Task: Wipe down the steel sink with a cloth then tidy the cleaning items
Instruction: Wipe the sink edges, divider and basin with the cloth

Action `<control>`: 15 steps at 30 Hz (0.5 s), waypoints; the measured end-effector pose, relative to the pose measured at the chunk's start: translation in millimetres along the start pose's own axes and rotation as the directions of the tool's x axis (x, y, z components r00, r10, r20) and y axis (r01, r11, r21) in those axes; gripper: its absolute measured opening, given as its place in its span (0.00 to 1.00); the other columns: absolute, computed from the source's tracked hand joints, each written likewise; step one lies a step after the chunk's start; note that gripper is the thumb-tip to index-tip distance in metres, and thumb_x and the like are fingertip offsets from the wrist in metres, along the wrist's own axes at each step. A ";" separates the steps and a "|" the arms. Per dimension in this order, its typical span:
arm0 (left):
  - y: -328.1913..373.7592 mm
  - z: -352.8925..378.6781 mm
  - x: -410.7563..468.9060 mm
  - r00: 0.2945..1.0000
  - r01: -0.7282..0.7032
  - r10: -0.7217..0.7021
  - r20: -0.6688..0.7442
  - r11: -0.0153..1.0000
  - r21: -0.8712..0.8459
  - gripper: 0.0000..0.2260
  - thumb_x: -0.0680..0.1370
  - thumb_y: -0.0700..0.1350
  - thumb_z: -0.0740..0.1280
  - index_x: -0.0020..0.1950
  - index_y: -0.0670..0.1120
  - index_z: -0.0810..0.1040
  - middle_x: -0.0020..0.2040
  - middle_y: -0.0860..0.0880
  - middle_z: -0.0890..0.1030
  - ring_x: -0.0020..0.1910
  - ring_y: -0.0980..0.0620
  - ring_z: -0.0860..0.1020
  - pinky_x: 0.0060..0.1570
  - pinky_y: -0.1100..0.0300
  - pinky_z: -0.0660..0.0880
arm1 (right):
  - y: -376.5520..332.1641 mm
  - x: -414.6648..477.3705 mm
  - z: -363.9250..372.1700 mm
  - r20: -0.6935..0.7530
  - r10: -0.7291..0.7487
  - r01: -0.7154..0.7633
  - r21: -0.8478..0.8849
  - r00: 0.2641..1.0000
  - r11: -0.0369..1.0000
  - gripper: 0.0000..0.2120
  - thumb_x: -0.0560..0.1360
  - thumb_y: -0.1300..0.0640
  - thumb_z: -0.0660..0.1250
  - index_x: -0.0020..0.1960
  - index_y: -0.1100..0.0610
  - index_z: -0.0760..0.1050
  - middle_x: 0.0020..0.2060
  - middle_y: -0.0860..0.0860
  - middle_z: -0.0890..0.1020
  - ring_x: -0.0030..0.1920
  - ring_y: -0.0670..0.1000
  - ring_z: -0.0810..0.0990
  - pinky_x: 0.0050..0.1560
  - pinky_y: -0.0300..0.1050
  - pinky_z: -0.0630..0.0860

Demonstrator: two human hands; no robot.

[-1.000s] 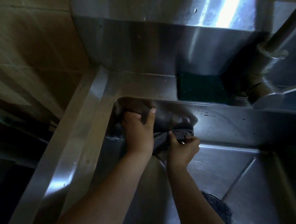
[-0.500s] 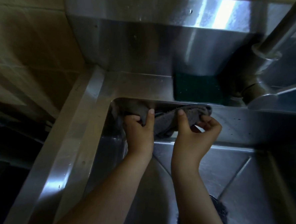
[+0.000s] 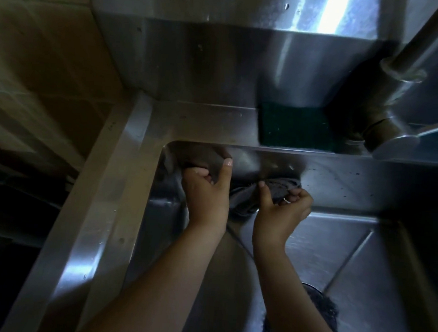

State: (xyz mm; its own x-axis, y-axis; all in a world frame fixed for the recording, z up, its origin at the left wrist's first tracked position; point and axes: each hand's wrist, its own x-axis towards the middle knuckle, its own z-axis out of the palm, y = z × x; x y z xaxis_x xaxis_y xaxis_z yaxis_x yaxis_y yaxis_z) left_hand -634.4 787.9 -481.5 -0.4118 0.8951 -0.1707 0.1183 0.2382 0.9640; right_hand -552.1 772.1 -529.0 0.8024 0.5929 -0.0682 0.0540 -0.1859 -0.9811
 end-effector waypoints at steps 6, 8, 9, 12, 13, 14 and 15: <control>-1.4 0.1 2.3 1.000 0.009 -0.008 -0.020 0.999 0.044 0.14 0.74 0.51 0.68 0.40 0.49 0.63 0.45 0.46 0.72 0.43 0.52 0.71 0.41 0.65 0.63 | 20.4 8.0 -7.6 0.031 0.077 -0.074 -0.080 0.997 0.994 0.22 0.67 0.61 0.75 0.50 0.55 0.64 0.53 0.52 0.64 0.49 0.52 0.72 0.54 0.39 0.70; 1.5 -0.2 0.6 1.000 0.003 -0.003 -0.005 0.998 0.055 0.15 0.75 0.51 0.67 0.37 0.51 0.62 0.41 0.49 0.71 0.41 0.52 0.70 0.42 0.65 0.63 | 19.6 8.5 -9.7 0.030 0.079 -0.077 -0.075 0.996 0.994 0.21 0.67 0.61 0.75 0.50 0.56 0.65 0.53 0.52 0.65 0.48 0.52 0.73 0.54 0.39 0.71; 3.2 0.1 -0.7 1.000 0.007 -0.008 0.012 0.998 0.062 0.15 0.75 0.51 0.66 0.36 0.51 0.61 0.38 0.51 0.70 0.38 0.54 0.69 0.42 0.64 0.62 | 18.1 8.4 -11.2 0.025 0.083 -0.081 -0.072 0.996 0.994 0.20 0.67 0.61 0.75 0.50 0.56 0.65 0.53 0.52 0.66 0.47 0.51 0.73 0.53 0.38 0.71; 6.7 0.8 -3.4 0.997 0.034 -0.040 0.065 0.995 0.096 0.14 0.77 0.51 0.63 0.35 0.50 0.63 0.35 0.53 0.69 0.34 0.60 0.67 0.40 0.64 0.61 | 9.5 7.8 -19.8 0.010 0.064 -0.063 -0.036 0.998 0.997 0.20 0.68 0.63 0.74 0.54 0.60 0.68 0.53 0.54 0.67 0.42 0.44 0.72 0.44 0.24 0.70; 6.8 1.0 -3.3 0.996 0.023 -0.032 0.078 0.994 0.108 0.14 0.77 0.52 0.62 0.36 0.49 0.64 0.36 0.53 0.69 0.34 0.58 0.68 0.38 0.65 0.61 | 6.8 8.2 -23.7 0.000 0.049 -0.049 -0.019 0.999 0.999 0.20 0.68 0.63 0.74 0.55 0.60 0.68 0.53 0.53 0.67 0.42 0.44 0.72 0.43 0.22 0.69; 6.5 0.7 -3.4 0.996 0.002 -0.012 0.085 0.993 0.117 0.13 0.77 0.52 0.62 0.38 0.46 0.66 0.37 0.51 0.71 0.35 0.55 0.69 0.36 0.65 0.60 | 3.3 8.4 -28.4 -0.014 0.034 -0.034 -0.008 0.999 0.999 0.21 0.67 0.64 0.75 0.54 0.59 0.68 0.53 0.53 0.66 0.44 0.46 0.73 0.44 0.23 0.70; 5.3 0.0 -3.6 0.996 -0.026 0.015 0.090 0.991 0.128 0.12 0.77 0.51 0.63 0.40 0.45 0.67 0.39 0.49 0.72 0.38 0.53 0.70 0.37 0.66 0.60 | -0.3 8.3 -33.9 -0.030 0.023 -0.023 -0.003 0.999 1.000 0.21 0.67 0.64 0.75 0.53 0.57 0.67 0.52 0.52 0.66 0.46 0.48 0.73 0.46 0.26 0.71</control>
State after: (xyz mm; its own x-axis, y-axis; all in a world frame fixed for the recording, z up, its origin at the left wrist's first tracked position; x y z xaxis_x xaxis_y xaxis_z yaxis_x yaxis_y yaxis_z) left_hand -632.3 786.0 -475.8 -0.3275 0.9287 -0.1740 0.2434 0.2608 0.9342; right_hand -525.2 750.5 -523.2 0.8209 0.5647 -0.0848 0.0377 -0.2018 -0.9787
